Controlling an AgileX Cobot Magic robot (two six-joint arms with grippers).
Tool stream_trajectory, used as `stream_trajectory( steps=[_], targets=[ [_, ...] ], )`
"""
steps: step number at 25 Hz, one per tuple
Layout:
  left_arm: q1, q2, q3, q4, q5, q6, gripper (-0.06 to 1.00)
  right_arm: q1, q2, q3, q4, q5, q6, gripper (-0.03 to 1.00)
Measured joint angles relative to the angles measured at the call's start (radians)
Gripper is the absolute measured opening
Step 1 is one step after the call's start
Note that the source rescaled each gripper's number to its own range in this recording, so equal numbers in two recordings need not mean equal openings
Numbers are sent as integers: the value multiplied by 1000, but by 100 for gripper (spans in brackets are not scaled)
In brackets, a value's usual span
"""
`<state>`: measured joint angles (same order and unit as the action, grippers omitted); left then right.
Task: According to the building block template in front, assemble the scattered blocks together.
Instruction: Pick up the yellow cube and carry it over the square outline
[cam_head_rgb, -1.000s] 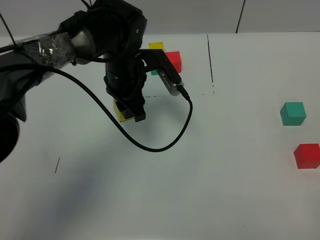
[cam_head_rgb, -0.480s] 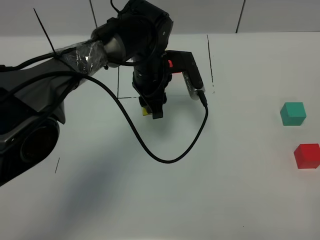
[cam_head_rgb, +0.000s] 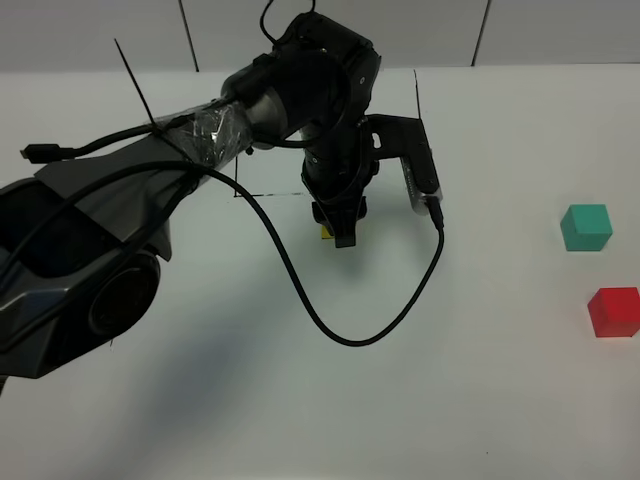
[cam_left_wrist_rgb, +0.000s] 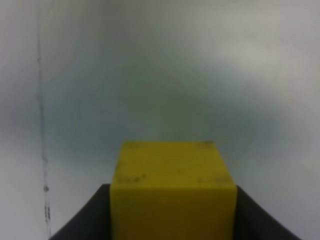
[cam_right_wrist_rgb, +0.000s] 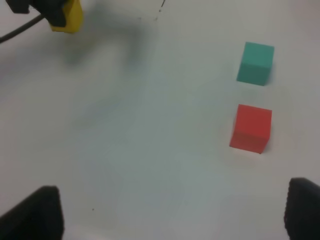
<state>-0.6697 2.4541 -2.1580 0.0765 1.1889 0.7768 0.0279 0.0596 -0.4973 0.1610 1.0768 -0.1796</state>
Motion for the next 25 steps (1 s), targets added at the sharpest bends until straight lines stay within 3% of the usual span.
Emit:
stream_trajectory(
  steps=[18,25],
  targets=[
    [-6,72,-33,-21,0,0,0,0,0,0,0,0,0,82],
    [-6,73,-35,-21,-1,49,0,0,0,0,0,0,0,82]
  ],
)
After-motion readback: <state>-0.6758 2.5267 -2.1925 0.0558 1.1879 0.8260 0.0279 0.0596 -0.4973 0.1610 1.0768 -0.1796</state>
